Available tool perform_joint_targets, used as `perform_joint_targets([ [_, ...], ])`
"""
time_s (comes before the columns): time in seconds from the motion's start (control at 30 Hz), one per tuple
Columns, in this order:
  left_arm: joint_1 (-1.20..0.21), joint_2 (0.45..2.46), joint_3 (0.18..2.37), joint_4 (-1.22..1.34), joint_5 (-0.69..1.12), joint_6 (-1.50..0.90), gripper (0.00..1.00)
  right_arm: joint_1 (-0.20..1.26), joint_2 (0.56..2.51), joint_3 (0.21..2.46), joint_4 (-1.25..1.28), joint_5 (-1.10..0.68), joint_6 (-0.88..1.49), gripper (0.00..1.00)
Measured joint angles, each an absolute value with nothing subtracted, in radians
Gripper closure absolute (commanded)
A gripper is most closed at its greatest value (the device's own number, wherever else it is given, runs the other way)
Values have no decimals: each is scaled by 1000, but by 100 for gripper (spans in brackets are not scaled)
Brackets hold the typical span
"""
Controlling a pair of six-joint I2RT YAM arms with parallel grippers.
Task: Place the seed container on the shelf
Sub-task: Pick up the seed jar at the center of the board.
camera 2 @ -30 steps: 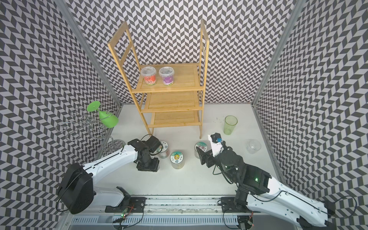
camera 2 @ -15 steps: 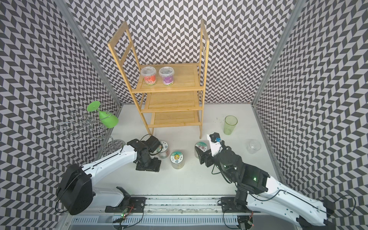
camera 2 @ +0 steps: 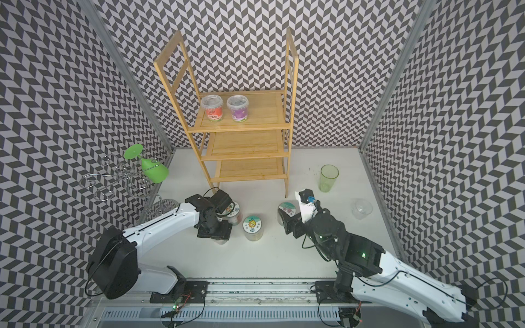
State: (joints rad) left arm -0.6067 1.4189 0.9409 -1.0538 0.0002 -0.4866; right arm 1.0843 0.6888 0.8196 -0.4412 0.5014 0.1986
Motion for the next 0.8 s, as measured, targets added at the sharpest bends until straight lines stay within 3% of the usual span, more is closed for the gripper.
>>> perform_joint_targets([
  [0.8,-607,1415,932,-1051,-14,-461,42,1084,687,820,-442,503,187,13],
])
